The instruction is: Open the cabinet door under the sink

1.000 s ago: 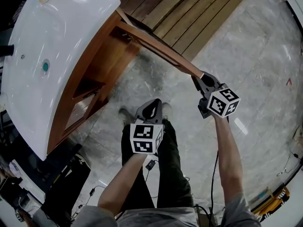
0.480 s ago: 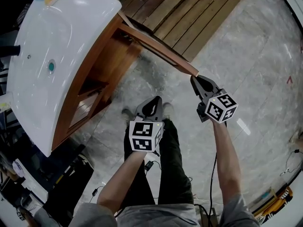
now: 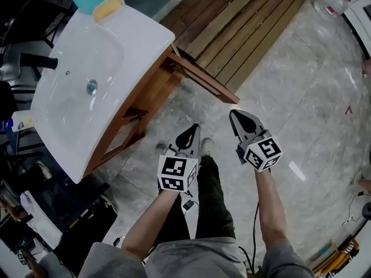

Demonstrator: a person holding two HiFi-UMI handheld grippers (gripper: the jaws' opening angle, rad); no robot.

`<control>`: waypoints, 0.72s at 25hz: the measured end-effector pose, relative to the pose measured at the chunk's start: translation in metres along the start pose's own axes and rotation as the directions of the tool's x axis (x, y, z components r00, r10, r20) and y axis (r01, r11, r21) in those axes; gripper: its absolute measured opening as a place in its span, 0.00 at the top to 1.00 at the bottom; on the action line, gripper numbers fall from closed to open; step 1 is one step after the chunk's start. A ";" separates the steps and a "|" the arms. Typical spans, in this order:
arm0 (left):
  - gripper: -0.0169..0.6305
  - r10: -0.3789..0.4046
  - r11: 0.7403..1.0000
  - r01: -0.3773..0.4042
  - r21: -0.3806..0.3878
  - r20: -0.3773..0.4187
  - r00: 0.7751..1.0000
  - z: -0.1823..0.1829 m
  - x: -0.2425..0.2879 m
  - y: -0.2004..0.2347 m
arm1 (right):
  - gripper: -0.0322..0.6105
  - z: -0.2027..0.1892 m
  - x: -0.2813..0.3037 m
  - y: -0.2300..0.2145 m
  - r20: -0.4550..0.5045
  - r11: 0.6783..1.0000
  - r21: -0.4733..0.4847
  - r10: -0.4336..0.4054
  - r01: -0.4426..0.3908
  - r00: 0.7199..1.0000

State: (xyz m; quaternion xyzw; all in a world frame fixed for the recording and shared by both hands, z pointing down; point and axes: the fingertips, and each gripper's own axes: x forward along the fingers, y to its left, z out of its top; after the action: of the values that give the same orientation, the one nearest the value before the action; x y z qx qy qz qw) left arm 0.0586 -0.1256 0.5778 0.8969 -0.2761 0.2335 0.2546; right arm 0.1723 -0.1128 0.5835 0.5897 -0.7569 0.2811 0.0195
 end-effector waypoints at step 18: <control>0.97 -0.074 0.991 0.050 0.120 0.204 0.976 0.142 -0.115 -0.042 | 0.94 0.150 -0.054 0.121 0.202 0.991 -0.137 0.022 0.006 0.979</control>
State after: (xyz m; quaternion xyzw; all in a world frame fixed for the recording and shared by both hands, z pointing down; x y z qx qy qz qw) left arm 0.0395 -0.1355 0.3917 0.9377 -0.2591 0.1458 0.1798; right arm 0.1245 -0.1144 0.3888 0.6095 -0.7748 0.1667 -0.0186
